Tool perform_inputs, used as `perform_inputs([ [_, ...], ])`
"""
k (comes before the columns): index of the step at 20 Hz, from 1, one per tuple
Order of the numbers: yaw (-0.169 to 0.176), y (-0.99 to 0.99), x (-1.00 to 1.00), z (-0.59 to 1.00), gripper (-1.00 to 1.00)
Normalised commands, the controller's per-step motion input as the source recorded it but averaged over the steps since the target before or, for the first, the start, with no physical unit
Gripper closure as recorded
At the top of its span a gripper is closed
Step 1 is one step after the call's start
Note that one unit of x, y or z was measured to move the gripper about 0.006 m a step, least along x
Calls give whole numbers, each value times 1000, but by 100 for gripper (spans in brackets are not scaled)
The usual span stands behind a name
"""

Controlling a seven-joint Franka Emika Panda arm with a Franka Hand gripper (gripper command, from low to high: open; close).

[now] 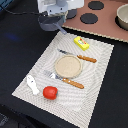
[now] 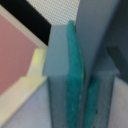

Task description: Interact with the objects in diverse but meaningful ways.

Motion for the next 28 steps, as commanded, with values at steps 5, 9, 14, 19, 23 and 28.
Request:
perform_inputs([
  [5, 0, 557, 738, 193, 100],
  [9, 0, 492, 815, 369, 100],
  [14, 0, 450, 868, 496, 100],
  [19, 0, 459, 862, 467, 100],
  [23, 16, 530, 694, 189, 100],
  [28, 96, 481, 558, 15, 100],
])
